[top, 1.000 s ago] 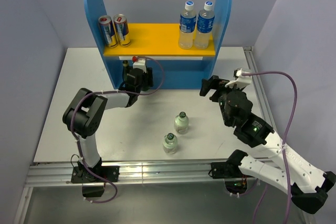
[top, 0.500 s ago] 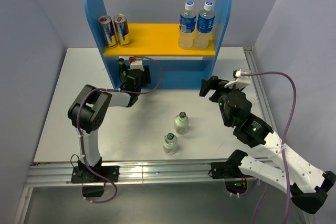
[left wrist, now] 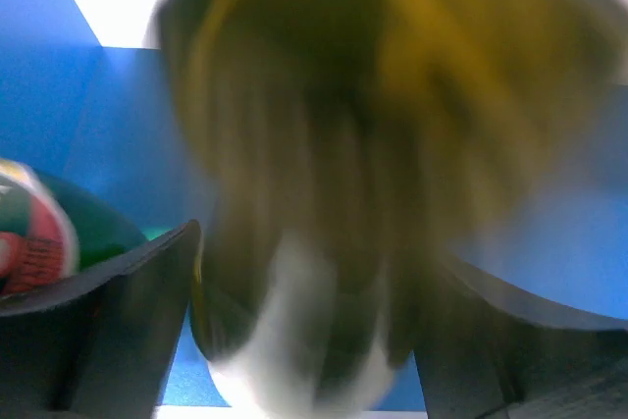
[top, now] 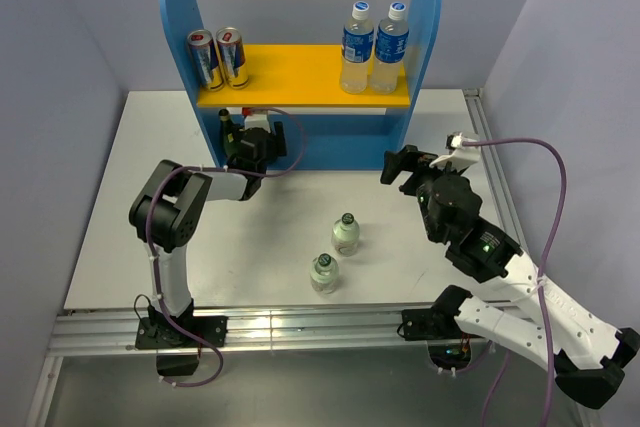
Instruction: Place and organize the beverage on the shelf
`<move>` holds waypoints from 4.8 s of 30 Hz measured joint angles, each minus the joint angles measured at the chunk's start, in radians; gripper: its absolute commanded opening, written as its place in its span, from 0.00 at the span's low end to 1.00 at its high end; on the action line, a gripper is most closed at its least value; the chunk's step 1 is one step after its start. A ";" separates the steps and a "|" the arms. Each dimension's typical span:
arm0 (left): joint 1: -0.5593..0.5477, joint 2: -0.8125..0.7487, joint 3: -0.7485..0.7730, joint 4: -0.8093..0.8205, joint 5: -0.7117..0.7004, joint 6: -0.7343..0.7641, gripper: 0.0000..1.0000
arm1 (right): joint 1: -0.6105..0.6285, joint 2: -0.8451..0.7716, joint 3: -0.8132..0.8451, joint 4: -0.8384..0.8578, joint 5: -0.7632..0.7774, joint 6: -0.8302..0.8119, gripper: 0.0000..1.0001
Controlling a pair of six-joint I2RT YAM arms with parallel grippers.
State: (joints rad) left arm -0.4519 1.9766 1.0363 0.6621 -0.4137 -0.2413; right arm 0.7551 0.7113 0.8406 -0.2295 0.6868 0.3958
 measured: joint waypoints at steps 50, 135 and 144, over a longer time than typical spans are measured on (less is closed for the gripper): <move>-0.150 -0.359 -0.185 -0.228 -0.029 -0.134 0.99 | 0.000 -0.068 -0.016 0.004 -0.008 0.008 0.99; -0.698 -1.136 -0.699 -0.374 0.079 -0.204 0.99 | 0.000 -0.142 -0.063 0.058 -0.011 -0.010 0.99; -0.706 -1.277 -0.688 -0.549 0.057 -0.229 0.99 | 0.000 -0.139 -0.063 0.057 -0.019 -0.006 0.99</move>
State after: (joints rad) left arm -1.1576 0.6994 0.3481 0.1131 -0.3565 -0.4698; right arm 0.7551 0.5720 0.7780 -0.1722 0.6682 0.3893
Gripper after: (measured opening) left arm 0.993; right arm 0.985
